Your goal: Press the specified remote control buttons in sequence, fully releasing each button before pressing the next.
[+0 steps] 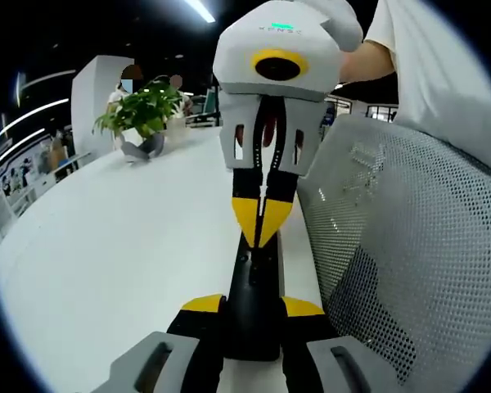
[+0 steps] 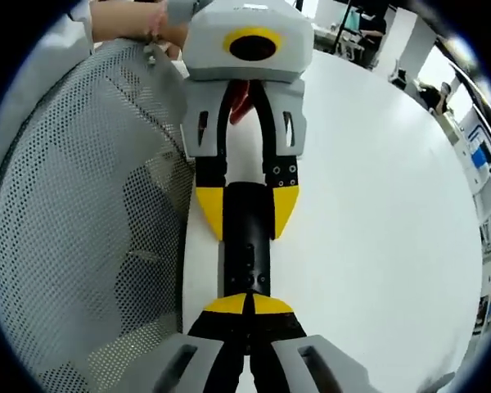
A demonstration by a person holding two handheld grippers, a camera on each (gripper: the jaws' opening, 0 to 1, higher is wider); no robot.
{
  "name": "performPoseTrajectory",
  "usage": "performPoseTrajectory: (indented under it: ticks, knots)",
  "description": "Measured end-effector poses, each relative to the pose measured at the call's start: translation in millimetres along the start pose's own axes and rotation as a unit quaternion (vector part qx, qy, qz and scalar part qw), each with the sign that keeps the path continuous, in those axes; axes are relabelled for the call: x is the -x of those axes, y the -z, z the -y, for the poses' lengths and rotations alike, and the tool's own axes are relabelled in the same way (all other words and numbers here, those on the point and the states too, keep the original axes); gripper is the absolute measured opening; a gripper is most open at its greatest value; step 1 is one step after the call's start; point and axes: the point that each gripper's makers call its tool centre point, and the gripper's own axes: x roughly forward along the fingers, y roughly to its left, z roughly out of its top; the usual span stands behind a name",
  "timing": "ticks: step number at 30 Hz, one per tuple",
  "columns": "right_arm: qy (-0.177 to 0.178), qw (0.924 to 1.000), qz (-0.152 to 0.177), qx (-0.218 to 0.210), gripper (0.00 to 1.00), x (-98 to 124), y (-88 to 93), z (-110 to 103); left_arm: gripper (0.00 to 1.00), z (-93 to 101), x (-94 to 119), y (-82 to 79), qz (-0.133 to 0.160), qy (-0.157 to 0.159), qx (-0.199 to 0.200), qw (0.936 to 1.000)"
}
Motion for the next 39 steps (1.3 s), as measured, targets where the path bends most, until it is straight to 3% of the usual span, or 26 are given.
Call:
performPoseTrajectory:
  ticks: [5,8,13,17,21,27,39]
  knots:
    - [-0.019,0.9915,0.089,-0.093,0.0,5,0.7,0,0.25,-0.3,0,0.2,-0.001,-0.001,0.0,1.0]
    - [-0.021,0.9875,0.101,-0.119,0.0,6,5.9,0,0.25,-0.4,0,0.4,-0.001,-0.001,0.001,1.0]
    - [-0.009,0.9888,0.094,-0.116,0.0,6,7.9,-2,0.25,-0.5,0,0.9,0.0,-0.001,0.0,1.0]
    - [0.025,0.9974,0.039,-0.056,0.0,4,8.3,-2,0.25,-0.6,0,1.2,0.001,0.0,0.0,1.0]
    - [0.053,0.9981,0.026,-0.014,0.0,3,7.7,-3,0.25,0.1,0,0.0,0.001,0.0,0.0,1.0]
    - [0.051,0.9948,0.075,-0.048,0.0,6,9.5,-1,0.25,0.8,0,-1.0,0.0,-0.001,0.001,1.0]
    - [0.036,0.994,0.063,-0.082,0.0,12,23.2,-1,0.25,1.0,0,-2.0,0.0,-0.003,0.004,1.0]
